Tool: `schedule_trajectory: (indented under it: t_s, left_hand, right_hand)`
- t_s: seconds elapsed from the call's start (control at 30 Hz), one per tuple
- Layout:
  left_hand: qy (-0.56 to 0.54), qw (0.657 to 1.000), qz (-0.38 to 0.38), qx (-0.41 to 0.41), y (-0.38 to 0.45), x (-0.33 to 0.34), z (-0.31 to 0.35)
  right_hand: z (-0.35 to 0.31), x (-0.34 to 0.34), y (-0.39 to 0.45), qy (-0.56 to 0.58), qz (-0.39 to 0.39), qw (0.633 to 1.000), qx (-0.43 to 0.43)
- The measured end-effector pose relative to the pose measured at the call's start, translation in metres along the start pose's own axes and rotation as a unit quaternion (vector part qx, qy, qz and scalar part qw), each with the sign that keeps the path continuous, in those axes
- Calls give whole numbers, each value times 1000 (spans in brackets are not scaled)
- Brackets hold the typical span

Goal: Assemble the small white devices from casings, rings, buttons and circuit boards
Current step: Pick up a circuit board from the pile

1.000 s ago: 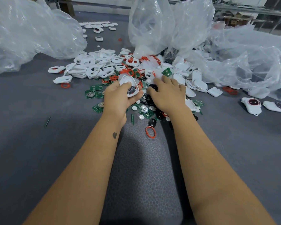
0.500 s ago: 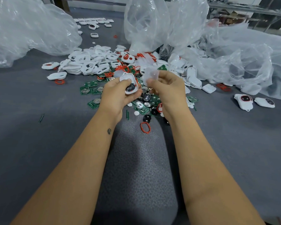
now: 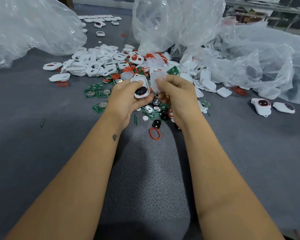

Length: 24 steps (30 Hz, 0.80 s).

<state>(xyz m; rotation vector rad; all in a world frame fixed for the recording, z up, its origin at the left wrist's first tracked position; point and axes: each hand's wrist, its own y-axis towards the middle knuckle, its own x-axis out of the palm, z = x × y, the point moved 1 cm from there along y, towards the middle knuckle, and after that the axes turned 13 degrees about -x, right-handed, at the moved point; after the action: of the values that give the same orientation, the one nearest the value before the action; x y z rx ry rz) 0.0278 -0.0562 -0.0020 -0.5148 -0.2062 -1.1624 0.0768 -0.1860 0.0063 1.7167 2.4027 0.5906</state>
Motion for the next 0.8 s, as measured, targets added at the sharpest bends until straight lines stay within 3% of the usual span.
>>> schedule_trajectory:
  t_s: [0.43, 0.63, 0.8]
  left_hand:
    - [-50, 999, 12, -14, 4, -2, 1]
    - [5, 1000, -26, 2, 3, -2, -1]
    - [63, 998, -16, 20, 4, -2, -3]
  right_hand:
    - [-1, -2, 4, -13, 2, 1000, 26]
    - [1, -4, 2, -66, -35, 997, 17]
    - [3, -3, 2, -63, 1, 998, 1]
